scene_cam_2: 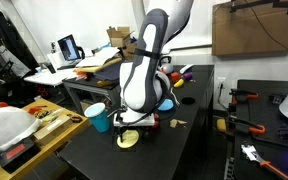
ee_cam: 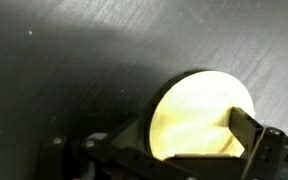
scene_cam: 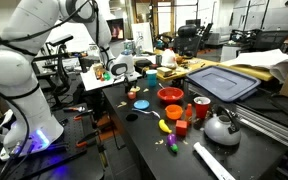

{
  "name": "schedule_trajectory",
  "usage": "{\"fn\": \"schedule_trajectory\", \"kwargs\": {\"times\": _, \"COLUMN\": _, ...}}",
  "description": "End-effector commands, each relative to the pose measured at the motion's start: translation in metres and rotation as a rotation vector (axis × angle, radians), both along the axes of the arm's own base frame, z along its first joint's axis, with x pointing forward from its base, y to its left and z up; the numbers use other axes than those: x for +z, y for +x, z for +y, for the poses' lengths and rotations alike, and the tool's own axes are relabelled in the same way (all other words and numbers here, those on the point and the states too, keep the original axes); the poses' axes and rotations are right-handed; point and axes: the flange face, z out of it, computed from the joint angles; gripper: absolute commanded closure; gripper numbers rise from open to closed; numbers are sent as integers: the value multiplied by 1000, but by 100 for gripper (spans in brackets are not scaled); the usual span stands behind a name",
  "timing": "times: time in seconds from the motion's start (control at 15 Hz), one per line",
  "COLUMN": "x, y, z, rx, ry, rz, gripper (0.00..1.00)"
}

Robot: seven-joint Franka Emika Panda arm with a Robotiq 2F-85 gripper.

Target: Move the yellow plate to the right.

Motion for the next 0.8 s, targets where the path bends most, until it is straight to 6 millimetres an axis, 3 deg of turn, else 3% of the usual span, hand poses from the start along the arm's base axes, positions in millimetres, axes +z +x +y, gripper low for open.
{"fn": "schedule_trajectory", "kwargs": {"times": 0.0, "x": 1, "y": 0, "z": 3, "rx": 2, "ry": 9, "rz": -61, "gripper": 0}}
{"fn": "schedule_trajectory", "kwargs": {"times": 0.4, "x": 9, "y": 0, "z": 11, "rx": 39, "ry": -2, "rz": -113, "gripper": 0}}
{"fn": "schedule_trajectory", "kwargs": {"times": 0.47, "x": 10, "y": 0, "z": 12, "rx": 46, "ry": -5, "rz": -119, "gripper": 7}}
{"fn": "schedule_trajectory", "kwargs": {"times": 0.53, "x": 11, "y": -1, "z": 13, "rx": 57, "ry": -11, "rz": -125, "gripper": 26}}
{"fn": "schedule_trajectory", "kwargs": {"times": 0.73, "x": 12, "y": -4, "z": 16, "rx": 59, "ry": -12, "rz": -137, "gripper": 49}}
